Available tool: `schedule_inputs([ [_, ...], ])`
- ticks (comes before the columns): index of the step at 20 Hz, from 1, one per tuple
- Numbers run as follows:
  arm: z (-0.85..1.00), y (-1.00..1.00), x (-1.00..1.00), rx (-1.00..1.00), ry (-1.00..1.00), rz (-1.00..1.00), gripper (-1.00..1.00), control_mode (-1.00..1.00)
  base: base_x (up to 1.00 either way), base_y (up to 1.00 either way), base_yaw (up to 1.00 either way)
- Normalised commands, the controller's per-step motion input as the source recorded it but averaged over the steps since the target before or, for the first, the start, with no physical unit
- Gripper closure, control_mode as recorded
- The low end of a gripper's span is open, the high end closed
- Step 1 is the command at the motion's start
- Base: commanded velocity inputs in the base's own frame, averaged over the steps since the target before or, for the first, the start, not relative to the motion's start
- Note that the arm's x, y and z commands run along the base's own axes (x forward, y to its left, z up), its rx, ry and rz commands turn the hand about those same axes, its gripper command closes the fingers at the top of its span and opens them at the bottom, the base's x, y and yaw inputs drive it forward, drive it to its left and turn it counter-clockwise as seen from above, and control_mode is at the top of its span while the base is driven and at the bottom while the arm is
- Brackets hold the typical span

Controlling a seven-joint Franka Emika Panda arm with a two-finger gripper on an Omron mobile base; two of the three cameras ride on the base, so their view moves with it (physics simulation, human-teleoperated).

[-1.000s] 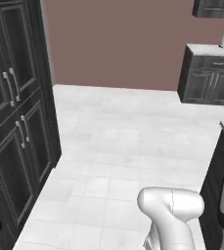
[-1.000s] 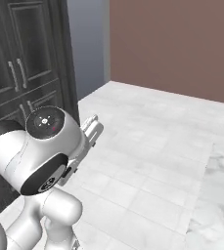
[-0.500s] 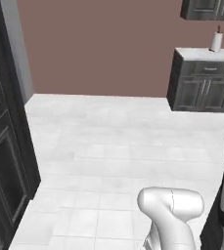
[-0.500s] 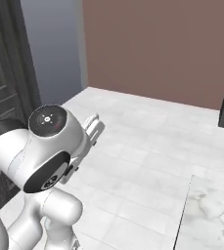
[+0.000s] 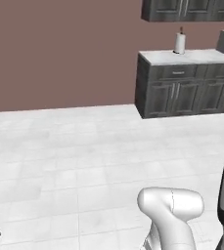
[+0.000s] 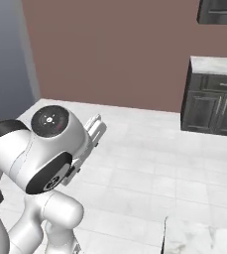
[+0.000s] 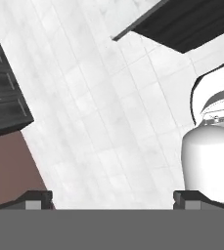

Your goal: Place one of the steaks on the plate and the other in the bowl. Then place the bowl in the fridge.

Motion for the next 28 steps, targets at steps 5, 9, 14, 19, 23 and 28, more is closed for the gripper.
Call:
schedule_inputs([
  [5,0.0,0.0,0.0,0.0,0.0,0.0,-1.0,1.0,1.0,0.11,-0.38],
  [9,0.0,0.0,0.0,0.0,0.0,0.0,-1.0,1.0,1.0,0.11,-0.42],
  [14,0.0,0.0,0.0,0.0,0.0,0.0,-1.0,1.0,1.0,0.04,-0.44],
  [19,0.0,0.0,0.0,0.0,0.0,0.0,-1.0,1.0,1.0,0.0,-0.36],
  [23,0.0,0.0,0.0,0.0,0.0,0.0,-1.0,1.0,1.0,-0.01,-0.31],
  [28,0.0,0.0,0.0,0.0,0.0,0.0,-1.0,1.0,1.0,-0.31,-0.14],
])
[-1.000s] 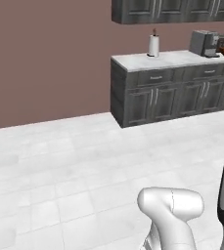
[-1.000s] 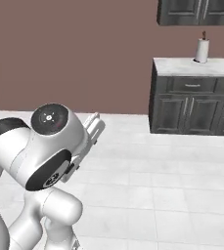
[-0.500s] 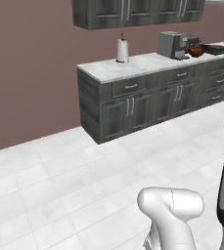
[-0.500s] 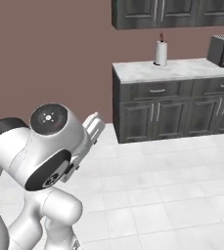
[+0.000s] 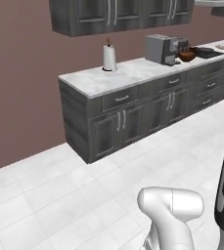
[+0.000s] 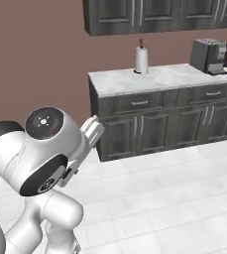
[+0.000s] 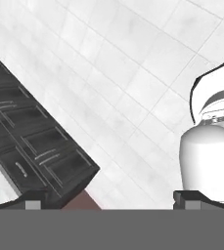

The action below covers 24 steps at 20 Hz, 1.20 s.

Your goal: Place one of the steaks on the plate and the other in the bowl. Then place the bowl in the fridge.

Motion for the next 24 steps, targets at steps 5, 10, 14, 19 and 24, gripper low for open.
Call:
schedule_inputs([
  [5,0.0,0.0,0.0,0.0,0.0,0.0,-1.0,1.0,1.0,-0.74,0.17],
  [10,0.0,0.0,0.0,0.0,0.0,0.0,-1.0,1.0,1.0,-0.67,0.42],
  [14,0.0,0.0,0.0,0.0,0.0,0.0,-1.0,1.0,1.0,-0.87,0.39],
  [19,0.0,0.0,0.0,0.0,0.0,0.0,-1.0,1.0,0.88,-1.0,0.19],
  [24,0.0,0.0,0.0,0.0,0.0,0.0,-1.0,1.0,0.36,-1.0,0.09],
])
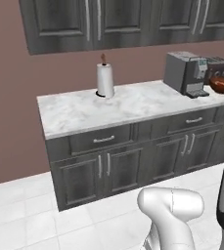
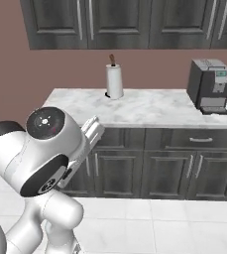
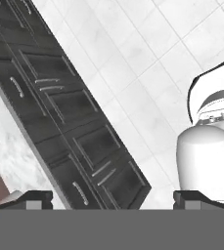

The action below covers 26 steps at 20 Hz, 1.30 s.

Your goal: Place one of the steaks on the plate and the other in the bowl. Then place the bowl in the fridge.

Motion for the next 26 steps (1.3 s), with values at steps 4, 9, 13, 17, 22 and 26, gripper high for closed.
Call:
schedule_inputs([
  [4,0.0,0.0,0.0,0.0,0.0,0.0,-1.0,1.0,0.17,-1.0,0.02],
  [9,0.0,0.0,0.0,0.0,0.0,0.0,-1.0,1.0,0.22,-1.0,0.05],
  [13,0.0,0.0,0.0,0.0,0.0,0.0,-1.0,1.0,0.34,-1.0,0.11],
  [17,0.0,0.0,0.0,0.0,0.0,0.0,-1.0,1.0,0.46,-1.0,0.19],
  [22,0.0,0.0,0.0,0.0,0.0,0.0,-1.0,1.0,0.66,-0.93,0.34],
  [26,0.0,0.0,0.0,0.0,0.0,0.0,-1.0,1.0,0.69,-0.84,0.49],
])
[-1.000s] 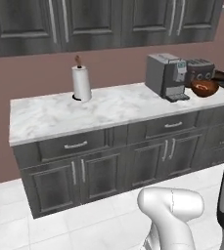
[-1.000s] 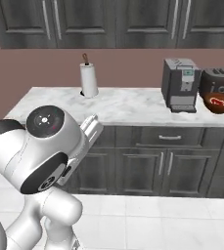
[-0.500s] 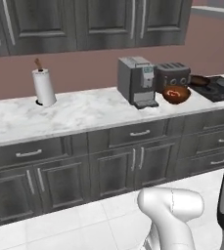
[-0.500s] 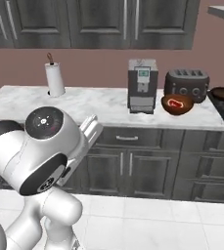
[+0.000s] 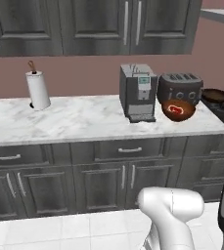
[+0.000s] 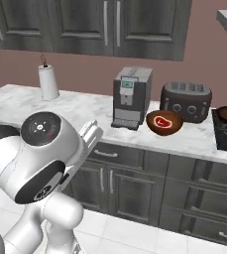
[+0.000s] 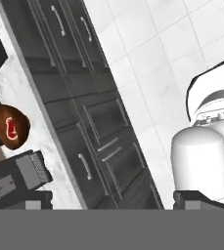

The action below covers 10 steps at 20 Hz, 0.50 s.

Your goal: Place one of the steaks on the plate and the other in the bowl. Then place the bowl in the fridge.

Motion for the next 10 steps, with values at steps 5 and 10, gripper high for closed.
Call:
schedule_inputs([
  [5,0.0,0.0,0.0,0.0,0.0,0.0,-1.0,1.0,0.56,-0.91,0.47],
  [10,0.0,0.0,0.0,0.0,0.0,0.0,-1.0,1.0,0.33,-1.0,0.38],
])
